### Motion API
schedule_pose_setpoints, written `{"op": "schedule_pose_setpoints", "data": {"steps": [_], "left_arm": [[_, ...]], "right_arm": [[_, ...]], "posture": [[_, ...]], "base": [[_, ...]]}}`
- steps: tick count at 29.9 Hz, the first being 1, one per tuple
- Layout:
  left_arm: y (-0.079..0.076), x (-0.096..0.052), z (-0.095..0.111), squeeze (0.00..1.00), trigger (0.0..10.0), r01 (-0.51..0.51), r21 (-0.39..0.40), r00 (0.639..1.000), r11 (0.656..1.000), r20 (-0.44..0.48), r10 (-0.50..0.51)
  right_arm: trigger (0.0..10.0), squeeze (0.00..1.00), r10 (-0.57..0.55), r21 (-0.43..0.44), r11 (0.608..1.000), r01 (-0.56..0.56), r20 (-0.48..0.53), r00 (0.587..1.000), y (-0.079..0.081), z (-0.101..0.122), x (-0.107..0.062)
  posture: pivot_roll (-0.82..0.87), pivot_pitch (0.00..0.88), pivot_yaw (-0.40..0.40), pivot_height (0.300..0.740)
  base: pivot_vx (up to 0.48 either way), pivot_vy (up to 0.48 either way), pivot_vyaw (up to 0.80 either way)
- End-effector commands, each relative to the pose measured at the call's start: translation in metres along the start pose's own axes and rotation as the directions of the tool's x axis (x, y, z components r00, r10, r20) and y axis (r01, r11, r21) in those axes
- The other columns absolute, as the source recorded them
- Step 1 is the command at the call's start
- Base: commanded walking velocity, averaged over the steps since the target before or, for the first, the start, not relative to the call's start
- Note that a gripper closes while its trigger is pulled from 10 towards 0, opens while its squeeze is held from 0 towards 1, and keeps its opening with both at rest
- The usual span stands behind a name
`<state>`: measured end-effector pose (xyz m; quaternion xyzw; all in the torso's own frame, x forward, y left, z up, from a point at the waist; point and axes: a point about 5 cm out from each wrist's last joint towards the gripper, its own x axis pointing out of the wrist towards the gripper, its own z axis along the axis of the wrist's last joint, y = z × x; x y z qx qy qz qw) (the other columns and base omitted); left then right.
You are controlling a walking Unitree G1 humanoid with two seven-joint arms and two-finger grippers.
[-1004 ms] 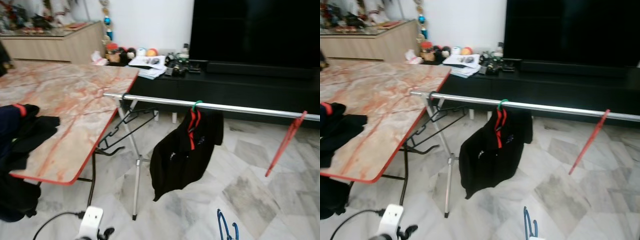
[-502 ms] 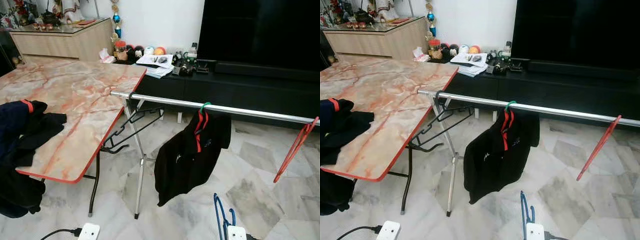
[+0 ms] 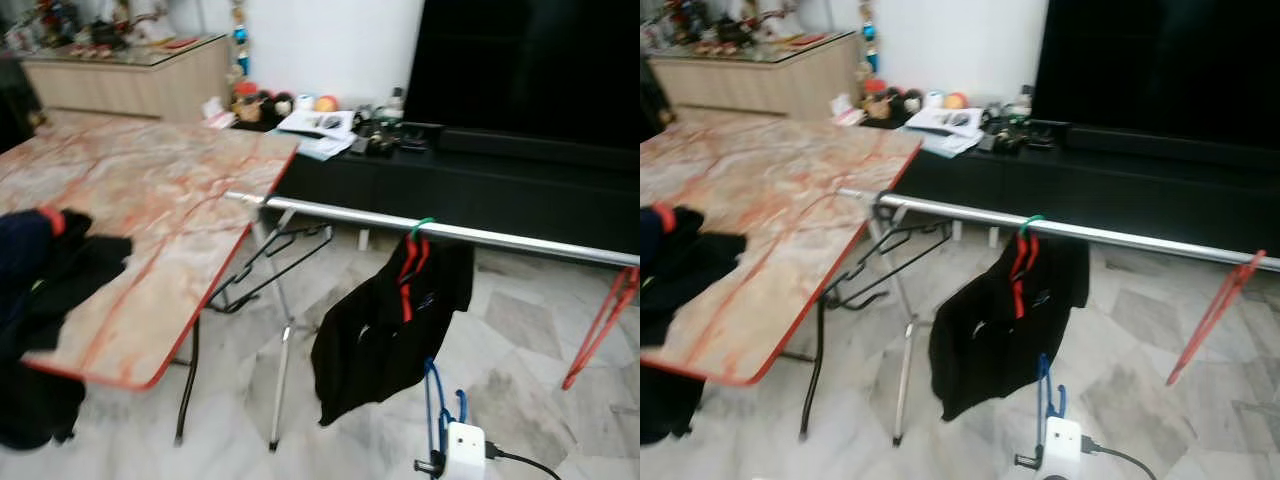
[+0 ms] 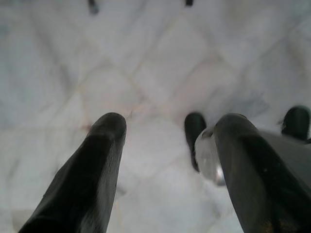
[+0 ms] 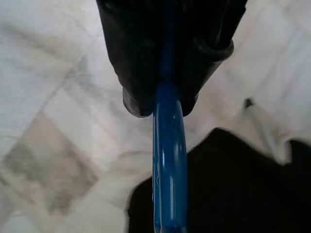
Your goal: Hang hanger
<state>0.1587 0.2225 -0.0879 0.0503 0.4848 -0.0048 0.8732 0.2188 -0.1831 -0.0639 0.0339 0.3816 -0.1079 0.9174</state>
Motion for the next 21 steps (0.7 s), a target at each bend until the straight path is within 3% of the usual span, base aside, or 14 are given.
{"op": "schedule_pose_setpoints", "data": {"steps": [1,3,6,21], "left_arm": [[-0.003,0.000,-0.005,0.00,10.0,0.009,0.024,1.000,1.000,-0.019,-0.009],[-0.003,0.000,-0.006,0.00,10.0,0.008,0.027,1.000,1.000,-0.024,-0.007],[-0.004,0.000,-0.004,0.00,10.0,0.012,0.032,1.000,0.999,-0.015,-0.012],[-0.006,-0.001,-0.010,0.00,10.0,0.012,0.048,1.000,0.999,-0.024,-0.011]], "right_arm": [[10.0,0.00,-0.033,0.027,0.999,0.033,0.020,0.999,-0.006,0.006,0.001],[10.0,0.00,-0.083,0.101,0.992,0.080,0.032,0.996,-0.010,0.012,0.002],[10.0,0.00,-0.098,0.130,0.987,0.091,0.051,0.994,-0.011,0.019,0.004],[10.0,0.00,-0.104,0.180,0.981,0.069,0.191,0.976,-0.008,0.067,0.009]], "posture": [[0.03,0.000,0.007,0.740],[0.03,0.000,0.007,0.740],[0.03,0.000,0.006,0.740],[0.03,0.000,0.003,0.740]], "base": [[0.262,0.000,0.00],[0.259,0.000,0.00],[0.165,0.000,0.00],[0.000,0.000,0.00]]}}
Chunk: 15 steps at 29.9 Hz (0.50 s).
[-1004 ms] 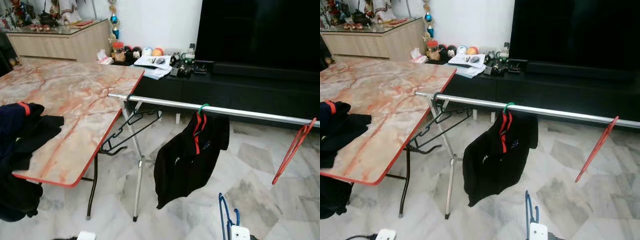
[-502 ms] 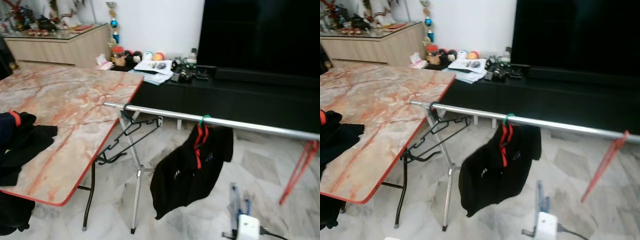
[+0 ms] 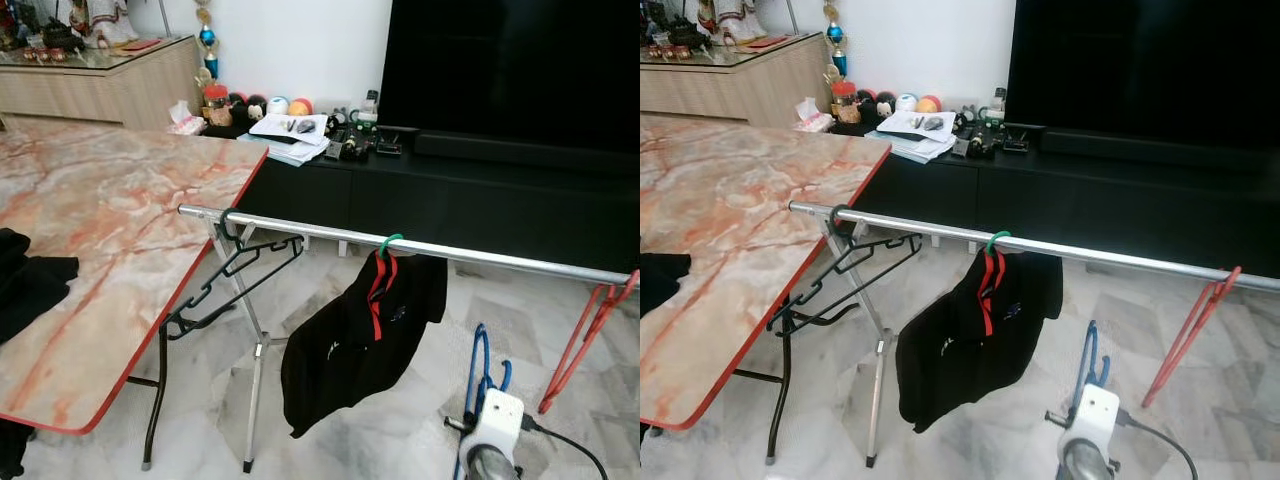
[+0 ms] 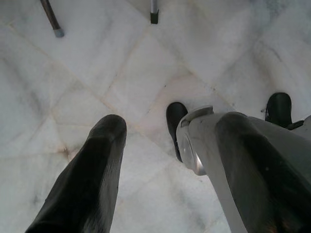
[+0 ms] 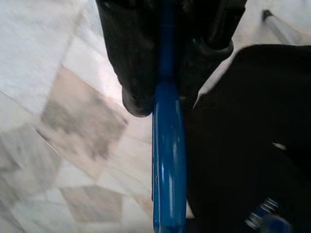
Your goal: Hang hanger
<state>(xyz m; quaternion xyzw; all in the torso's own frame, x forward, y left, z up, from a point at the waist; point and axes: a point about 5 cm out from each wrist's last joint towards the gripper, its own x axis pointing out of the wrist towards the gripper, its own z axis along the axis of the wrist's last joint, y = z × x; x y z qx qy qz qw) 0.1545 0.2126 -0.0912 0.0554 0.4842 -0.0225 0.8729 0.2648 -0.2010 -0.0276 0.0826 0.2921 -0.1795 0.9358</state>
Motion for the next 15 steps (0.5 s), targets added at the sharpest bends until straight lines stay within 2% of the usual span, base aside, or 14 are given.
{"op": "schedule_pose_setpoints", "data": {"steps": [1,7,15], "left_arm": [[0.0041,-0.0015,-0.0060,0.00,10.0,-0.013,0.022,1.000,1.000,-0.027,0.014],[0.0028,-0.0013,-0.0058,0.00,10.0,-0.004,0.032,1.000,0.999,-0.027,0.005],[0.0019,-0.0012,-0.0051,0.00,10.0,0.008,0.064,1.000,0.998,-0.026,-0.006]], "right_arm": [[10.0,0.00,-0.002,0.014,1.000,0.001,0.026,1.000,0.0016,0.0064,0.0011],[10.0,0.00,0.000,0.022,1.000,0.000,0.014,1.000,0.0058,-0.0005,-0.0014],[10.0,0.00,0.001,0.024,1.000,-0.001,0.025,1.000,0.0101,0.0026,-0.0011]], "posture": [[0.03,0.000,0.003,0.740],[0.03,0.000,0.005,0.740],[0.03,0.000,0.005,0.740]], "base": [[0.244,0.000,0.00],[0.247,0.000,0.00],[0.280,0.000,0.00]]}}
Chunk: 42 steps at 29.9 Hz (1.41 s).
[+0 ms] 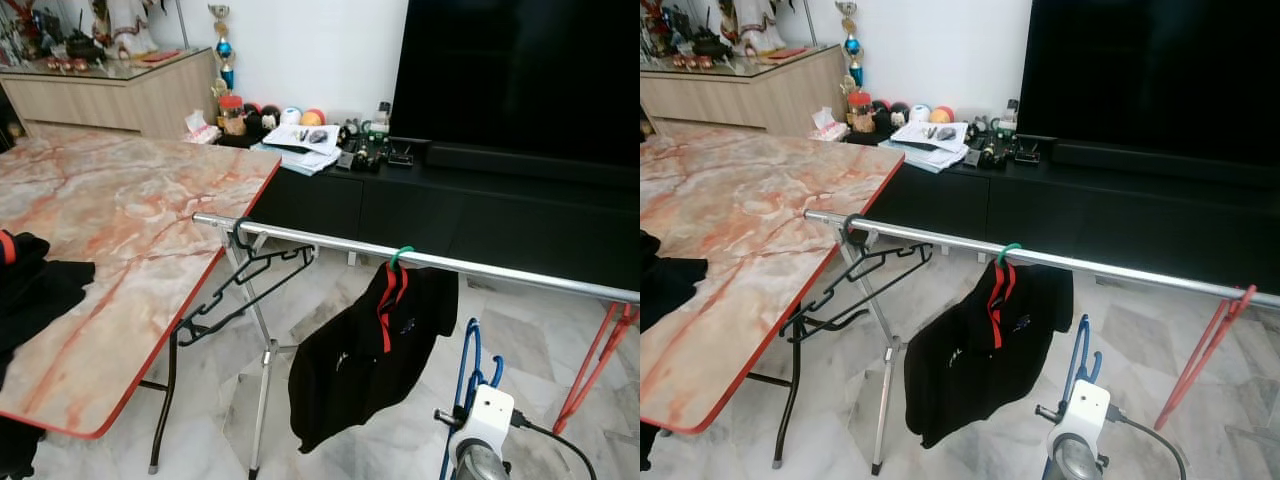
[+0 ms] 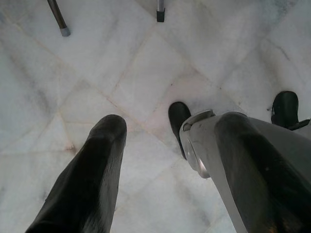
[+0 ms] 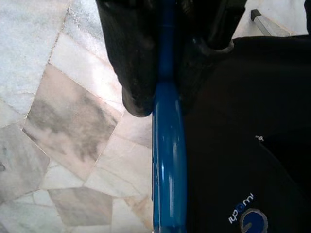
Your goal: Hang hanger
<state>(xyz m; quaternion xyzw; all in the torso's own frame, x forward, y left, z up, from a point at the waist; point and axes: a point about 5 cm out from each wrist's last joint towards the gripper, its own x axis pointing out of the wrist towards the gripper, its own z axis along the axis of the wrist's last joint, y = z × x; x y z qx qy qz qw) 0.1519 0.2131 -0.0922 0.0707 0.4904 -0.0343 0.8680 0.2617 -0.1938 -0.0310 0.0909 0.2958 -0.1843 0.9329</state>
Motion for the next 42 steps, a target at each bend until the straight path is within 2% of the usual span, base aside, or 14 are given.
{"op": "schedule_pose_setpoints", "data": {"steps": [1,10,17,23,24,27,39,42], "left_arm": [[0.002,-0.001,-0.002,0.00,10.0,0.003,0.033,1.000,0.999,-0.010,-0.003],[0.001,-0.001,-0.004,0.00,10.0,0.008,0.042,1.000,0.999,-0.015,-0.007],[0.000,-0.001,-0.005,0.00,10.0,0.015,0.046,1.000,0.999,-0.015,-0.014],[0.001,-0.001,-0.004,0.00,10.0,0.015,0.047,1.000,0.999,-0.013,-0.014],[0.001,-0.001,-0.004,0.00,10.0,0.014,0.048,1.000,0.999,-0.011,-0.014],[0.001,-0.001,-0.003,0.00,10.0,0.011,0.045,1.000,0.999,-0.008,-0.010],[0.000,-0.001,-0.003,0.00,10.0,0.011,0.040,1.000,0.999,-0.010,-0.011],[0.000,-0.001,-0.003,0.00,10.0,0.011,0.037,1.000,0.999,-0.009,-0.011]], "right_arm": [[10.0,0.00,0.007,0.005,1.000,-0.007,0.036,0.999,0.005,0.009,0.001],[10.0,0.00,-0.014,0.012,1.000,0.013,0.047,0.999,0.003,0.009,0.001],[10.0,0.00,-0.059,0.047,0.997,0.054,0.124,0.990,0.000,0.028,0.004],[10.0,0.00,-0.127,0.114,0.988,0.106,0.197,0.972,-0.005,0.048,0.006],[10.0,0.00,-0.165,0.166,0.977,0.132,0.201,0.966,-0.009,0.052,0.007],[10.0,0.00,-0.220,0.230,0.958,0.172,0.205,0.954,-0.013,0.056,0.007],[10.0,0.00,-0.260,0.252,0.948,0.196,0.251,0.933,-0.019,0.074,0.008],[10.0,0.00,-0.282,0.282,0.937,0.207,0.261,0.923,-0.022,0.080,0.008]], "posture": [[0.03,0.000,0.006,0.740],[0.03,0.000,0.007,0.740],[0.03,0.000,0.008,0.740],[0.03,0.000,0.009,0.740],[0.03,0.000,0.008,0.740],[0.03,0.000,0.007,0.740],[0.04,0.000,0.003,0.740],[0.04,0.000,0.004,0.740]], "base": [[0.285,0.000,0.00],[0.064,0.000,0.00],[0.000,0.000,0.00],[0.000,0.000,0.00],[0.000,0.000,0.00],[0.000,0.000,0.00],[0.000,0.000,0.00],[0.000,0.000,0.00]]}}
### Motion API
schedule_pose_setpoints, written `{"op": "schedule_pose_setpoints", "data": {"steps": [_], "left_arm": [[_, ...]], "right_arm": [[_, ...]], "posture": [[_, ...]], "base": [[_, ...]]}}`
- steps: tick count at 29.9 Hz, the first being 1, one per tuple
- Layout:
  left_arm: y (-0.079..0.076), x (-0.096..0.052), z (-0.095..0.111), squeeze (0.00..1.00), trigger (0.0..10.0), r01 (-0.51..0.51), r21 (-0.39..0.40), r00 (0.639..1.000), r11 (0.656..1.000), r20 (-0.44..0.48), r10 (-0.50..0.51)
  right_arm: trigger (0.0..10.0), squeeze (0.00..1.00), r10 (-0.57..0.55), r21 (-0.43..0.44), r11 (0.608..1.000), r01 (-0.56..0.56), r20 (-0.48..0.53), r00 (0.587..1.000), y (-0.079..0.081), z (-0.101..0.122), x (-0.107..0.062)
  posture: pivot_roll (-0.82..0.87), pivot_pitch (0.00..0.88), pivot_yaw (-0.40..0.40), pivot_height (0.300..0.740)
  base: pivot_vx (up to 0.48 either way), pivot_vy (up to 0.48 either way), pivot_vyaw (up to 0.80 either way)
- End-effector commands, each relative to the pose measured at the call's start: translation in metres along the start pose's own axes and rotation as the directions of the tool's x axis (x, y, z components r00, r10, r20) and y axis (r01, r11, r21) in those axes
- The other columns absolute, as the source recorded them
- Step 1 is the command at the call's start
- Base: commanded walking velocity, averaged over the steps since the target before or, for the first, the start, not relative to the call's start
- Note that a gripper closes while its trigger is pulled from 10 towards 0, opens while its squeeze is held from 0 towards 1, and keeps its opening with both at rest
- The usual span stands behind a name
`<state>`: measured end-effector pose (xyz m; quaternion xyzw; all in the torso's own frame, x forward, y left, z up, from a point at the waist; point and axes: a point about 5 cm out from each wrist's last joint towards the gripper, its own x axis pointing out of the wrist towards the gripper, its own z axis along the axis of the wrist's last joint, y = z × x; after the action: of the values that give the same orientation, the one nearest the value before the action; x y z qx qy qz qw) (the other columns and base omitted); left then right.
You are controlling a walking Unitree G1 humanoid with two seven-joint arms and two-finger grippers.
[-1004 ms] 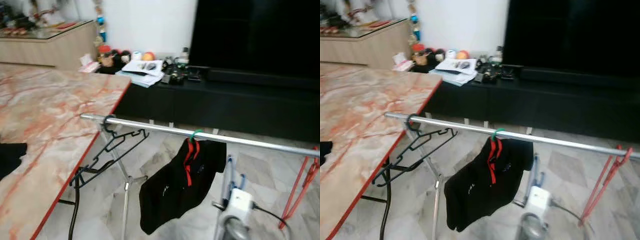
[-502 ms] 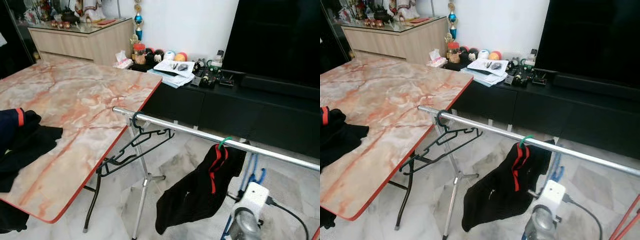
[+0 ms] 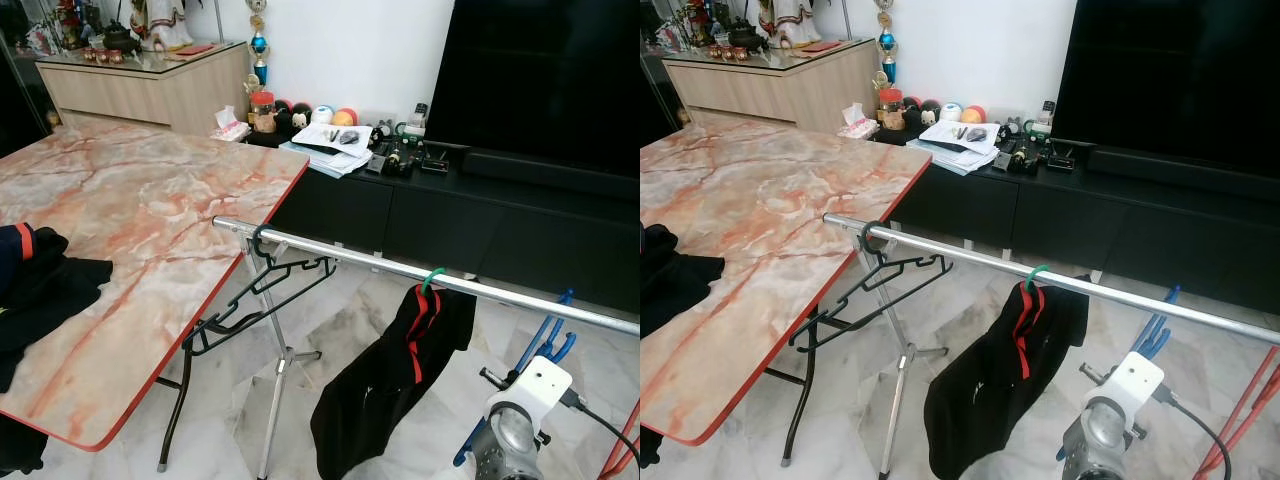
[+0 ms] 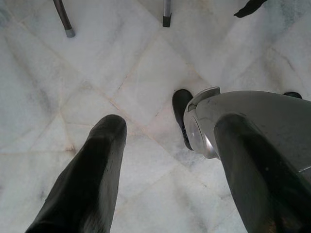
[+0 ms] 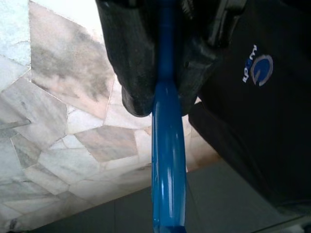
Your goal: Hang hanger
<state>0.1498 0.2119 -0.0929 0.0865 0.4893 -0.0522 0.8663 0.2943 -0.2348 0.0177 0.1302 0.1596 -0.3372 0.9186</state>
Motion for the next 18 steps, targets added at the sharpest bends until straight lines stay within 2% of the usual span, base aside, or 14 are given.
{"op": "schedule_pose_setpoints", "data": {"steps": [1,12,18], "left_arm": [[0.002,0.000,-0.001,0.00,10.0,-0.004,-0.008,1.000,1.000,-0.010,0.004],[0.001,0.000,0.000,0.00,10.0,-0.003,-0.007,1.000,1.000,-0.011,0.003],[0.001,0.000,-0.001,0.00,10.0,-0.001,-0.006,1.000,1.000,-0.014,0.000]], "right_arm": [[10.0,0.00,-0.012,0.041,0.999,0.010,0.040,0.999,0.003,0.013,0.004],[10.0,0.00,0.005,0.037,0.999,-0.008,0.060,0.998,0.008,0.026,0.009],[10.0,0.00,0.013,-0.024,1.000,-0.011,0.054,0.998,0.010,0.037,0.014]], "posture": [[0.04,0.000,0.005,0.740],[0.04,0.000,0.005,0.740],[0.05,0.000,0.005,0.740]], "base": [[0.000,0.000,0.00],[0.000,0.000,0.00],[0.000,0.000,0.00]]}}
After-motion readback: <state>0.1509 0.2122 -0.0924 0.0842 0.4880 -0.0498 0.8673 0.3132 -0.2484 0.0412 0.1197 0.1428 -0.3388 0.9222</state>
